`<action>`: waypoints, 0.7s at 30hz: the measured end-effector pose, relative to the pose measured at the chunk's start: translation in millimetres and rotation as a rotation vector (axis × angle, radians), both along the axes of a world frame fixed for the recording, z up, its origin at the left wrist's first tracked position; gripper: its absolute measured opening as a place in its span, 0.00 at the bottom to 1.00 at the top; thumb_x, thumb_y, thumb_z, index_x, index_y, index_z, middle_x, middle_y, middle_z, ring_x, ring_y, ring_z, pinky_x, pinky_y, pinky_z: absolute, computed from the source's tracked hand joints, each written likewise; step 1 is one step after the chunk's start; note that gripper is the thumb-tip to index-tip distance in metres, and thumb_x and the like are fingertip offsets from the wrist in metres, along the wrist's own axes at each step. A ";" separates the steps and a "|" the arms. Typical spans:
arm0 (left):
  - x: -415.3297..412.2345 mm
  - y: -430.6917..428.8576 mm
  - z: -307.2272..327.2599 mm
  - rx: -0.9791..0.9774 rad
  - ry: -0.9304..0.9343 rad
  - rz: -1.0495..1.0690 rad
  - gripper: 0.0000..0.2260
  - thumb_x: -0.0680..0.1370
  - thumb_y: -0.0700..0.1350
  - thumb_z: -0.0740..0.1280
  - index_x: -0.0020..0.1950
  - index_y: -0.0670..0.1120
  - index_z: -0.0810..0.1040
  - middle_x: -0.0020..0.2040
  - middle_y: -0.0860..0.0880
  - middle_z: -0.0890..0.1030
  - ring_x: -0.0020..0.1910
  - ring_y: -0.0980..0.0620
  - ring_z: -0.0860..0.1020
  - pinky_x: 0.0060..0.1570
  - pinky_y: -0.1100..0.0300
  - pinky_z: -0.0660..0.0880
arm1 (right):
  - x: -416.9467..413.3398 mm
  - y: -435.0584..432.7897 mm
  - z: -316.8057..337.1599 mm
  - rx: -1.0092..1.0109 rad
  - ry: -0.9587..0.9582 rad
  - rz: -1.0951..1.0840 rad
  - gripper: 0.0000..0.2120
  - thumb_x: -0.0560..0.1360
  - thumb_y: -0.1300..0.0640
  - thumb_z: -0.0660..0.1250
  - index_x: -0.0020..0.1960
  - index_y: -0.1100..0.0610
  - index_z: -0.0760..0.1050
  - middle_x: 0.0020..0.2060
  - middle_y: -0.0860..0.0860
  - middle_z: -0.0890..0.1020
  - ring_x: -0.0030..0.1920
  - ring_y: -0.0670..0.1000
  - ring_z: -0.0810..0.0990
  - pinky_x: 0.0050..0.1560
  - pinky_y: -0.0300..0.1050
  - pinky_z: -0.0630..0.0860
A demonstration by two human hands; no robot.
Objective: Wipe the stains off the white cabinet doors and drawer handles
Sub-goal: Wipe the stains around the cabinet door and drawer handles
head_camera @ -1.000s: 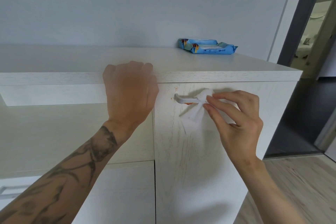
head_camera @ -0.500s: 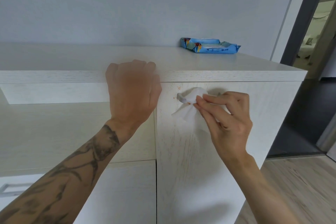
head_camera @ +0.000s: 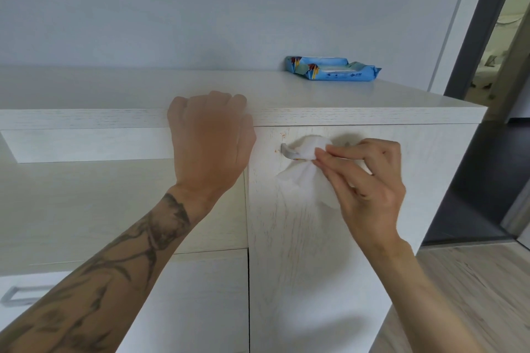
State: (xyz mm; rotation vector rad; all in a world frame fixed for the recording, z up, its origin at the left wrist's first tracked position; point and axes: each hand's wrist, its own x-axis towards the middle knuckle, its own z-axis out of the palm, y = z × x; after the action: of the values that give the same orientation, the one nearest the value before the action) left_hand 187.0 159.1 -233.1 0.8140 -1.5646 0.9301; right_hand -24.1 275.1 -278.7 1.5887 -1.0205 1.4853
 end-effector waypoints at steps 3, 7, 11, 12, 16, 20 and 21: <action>-0.1 -0.6 0.2 0.000 0.001 0.004 0.15 0.86 0.50 0.57 0.57 0.43 0.80 0.51 0.44 0.80 0.51 0.44 0.73 0.59 0.46 0.65 | 3.5 2.6 -2.9 -0.005 -0.080 -0.016 0.06 0.78 0.64 0.77 0.54 0.61 0.87 0.49 0.52 0.84 0.51 0.60 0.77 0.53 0.51 0.77; -0.4 -0.4 -0.1 0.002 0.000 0.008 0.15 0.86 0.50 0.57 0.57 0.43 0.79 0.51 0.44 0.80 0.51 0.43 0.73 0.59 0.45 0.66 | 15.4 -1.8 2.0 0.034 -0.009 0.039 0.05 0.78 0.63 0.77 0.54 0.60 0.88 0.49 0.53 0.85 0.50 0.58 0.78 0.53 0.51 0.76; -0.5 0.2 -0.1 -0.003 0.002 0.010 0.15 0.86 0.50 0.56 0.57 0.43 0.79 0.51 0.45 0.80 0.51 0.44 0.72 0.59 0.45 0.65 | 4.3 17.5 3.6 0.058 -0.138 0.028 0.03 0.80 0.66 0.74 0.53 0.62 0.85 0.48 0.51 0.83 0.51 0.53 0.78 0.53 0.52 0.77; -1.0 0.1 -0.1 -0.005 0.002 0.011 0.15 0.86 0.49 0.57 0.57 0.43 0.79 0.51 0.45 0.80 0.51 0.44 0.72 0.59 0.45 0.65 | 5.0 20.5 4.8 0.057 -0.176 0.035 0.03 0.80 0.67 0.72 0.53 0.63 0.84 0.49 0.51 0.82 0.52 0.52 0.78 0.53 0.51 0.77; -0.5 -1.0 -0.3 0.001 0.001 0.014 0.16 0.86 0.50 0.56 0.57 0.43 0.80 0.51 0.45 0.80 0.51 0.44 0.73 0.59 0.45 0.65 | 19.6 9.6 5.6 0.124 -0.106 0.063 0.07 0.81 0.66 0.69 0.55 0.61 0.85 0.52 0.55 0.83 0.56 0.52 0.78 0.56 0.53 0.75; -0.3 -0.7 -0.5 -0.008 -0.003 0.016 0.17 0.86 0.50 0.55 0.57 0.43 0.80 0.51 0.45 0.80 0.50 0.44 0.72 0.59 0.45 0.65 | 18.2 2.0 -4.9 0.085 -0.027 0.021 0.08 0.80 0.62 0.73 0.58 0.57 0.86 0.56 0.51 0.84 0.60 0.51 0.76 0.58 0.58 0.74; -0.2 -0.8 -0.6 -0.011 -0.003 0.018 0.16 0.86 0.50 0.55 0.57 0.43 0.80 0.51 0.45 0.80 0.50 0.44 0.72 0.59 0.45 0.65 | 16.4 1.2 -6.1 0.067 -0.009 0.000 0.08 0.80 0.60 0.75 0.59 0.56 0.86 0.56 0.49 0.83 0.59 0.54 0.77 0.58 0.59 0.74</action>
State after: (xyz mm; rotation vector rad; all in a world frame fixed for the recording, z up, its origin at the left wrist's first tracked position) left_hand 186.8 158.3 -233.7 0.8206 -1.5562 0.9528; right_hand -7.6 276.2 -284.8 1.6305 -1.0853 1.4730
